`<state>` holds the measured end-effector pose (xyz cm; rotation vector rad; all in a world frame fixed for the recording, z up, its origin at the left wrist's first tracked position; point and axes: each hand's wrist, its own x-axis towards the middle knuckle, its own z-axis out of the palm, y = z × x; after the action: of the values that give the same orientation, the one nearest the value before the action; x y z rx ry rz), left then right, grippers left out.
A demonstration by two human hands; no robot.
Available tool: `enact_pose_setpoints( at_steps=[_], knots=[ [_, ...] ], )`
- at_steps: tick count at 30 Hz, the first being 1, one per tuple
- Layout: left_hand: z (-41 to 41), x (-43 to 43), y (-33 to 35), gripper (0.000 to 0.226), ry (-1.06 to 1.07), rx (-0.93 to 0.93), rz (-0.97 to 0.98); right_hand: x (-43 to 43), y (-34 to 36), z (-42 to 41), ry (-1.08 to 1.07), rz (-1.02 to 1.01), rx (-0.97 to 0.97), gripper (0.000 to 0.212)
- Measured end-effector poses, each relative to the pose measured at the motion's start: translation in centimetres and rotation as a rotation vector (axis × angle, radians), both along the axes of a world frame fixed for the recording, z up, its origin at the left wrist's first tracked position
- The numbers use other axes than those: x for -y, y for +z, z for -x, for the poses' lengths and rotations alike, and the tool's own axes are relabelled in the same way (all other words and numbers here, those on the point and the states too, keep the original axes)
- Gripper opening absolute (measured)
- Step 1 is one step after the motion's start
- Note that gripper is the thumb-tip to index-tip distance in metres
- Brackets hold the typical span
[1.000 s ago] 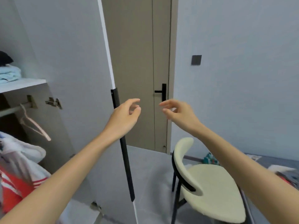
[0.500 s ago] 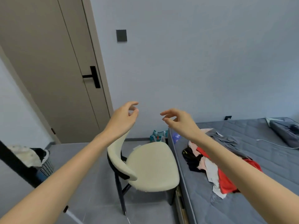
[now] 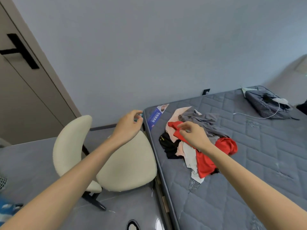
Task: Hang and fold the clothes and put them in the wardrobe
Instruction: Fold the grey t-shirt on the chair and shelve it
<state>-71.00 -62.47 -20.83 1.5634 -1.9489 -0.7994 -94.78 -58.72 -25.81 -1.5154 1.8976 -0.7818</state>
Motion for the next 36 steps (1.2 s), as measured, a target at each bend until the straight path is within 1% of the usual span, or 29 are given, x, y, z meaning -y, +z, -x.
enact_pose_setpoints(
  at_steps=[4, 10, 14, 20, 25, 30, 33, 36],
  knots=[
    [1.3, 5.0, -4.0, 0.034, -0.027, -0.01, -0.067, 3.7, -3.9, 1.5, -0.074, -0.082, -0.008, 0.026],
    [0.6, 12.0, -9.3, 0.032, -0.029, -0.021, -0.146, 10.2, -8.6, 1.5, -0.128, -0.189, -0.024, 0.028],
    [-0.5, 15.2, -12.6, 0.032, 0.018, -0.06, -0.18, 14.8, -11.3, -0.1, -0.037, -0.24, -0.05, 0.03],
    [-3.6, 18.6, -18.2, 0.034, 0.157, -0.1, -0.221, 22.4, -15.7, -4.8, 0.16, -0.222, -0.076, 0.028],
    [-5.6, 19.2, -25.4, 0.037, 0.349, -0.14, -0.245, 27.1, -22.5, -9.2, 0.311, -0.188, -0.017, 0.028],
    [-6.7, 16.9, -34.1, 0.036, 0.549, -0.162, -0.175, 29.2, -30.4, -13.2, 0.459, -0.104, -0.015, 0.028],
    [-6.1, 14.8, -38.0, 0.037, 0.609, -0.205, -0.142, 29.0, -33.7, -13.5, 0.525, -0.049, 0.005, 0.027],
    [-4.6, 11.9, -39.2, 0.036, 0.674, -0.248, -0.094, 28.0, -35.1, -12.1, 0.575, -0.005, 0.0, 0.026]
  ],
)
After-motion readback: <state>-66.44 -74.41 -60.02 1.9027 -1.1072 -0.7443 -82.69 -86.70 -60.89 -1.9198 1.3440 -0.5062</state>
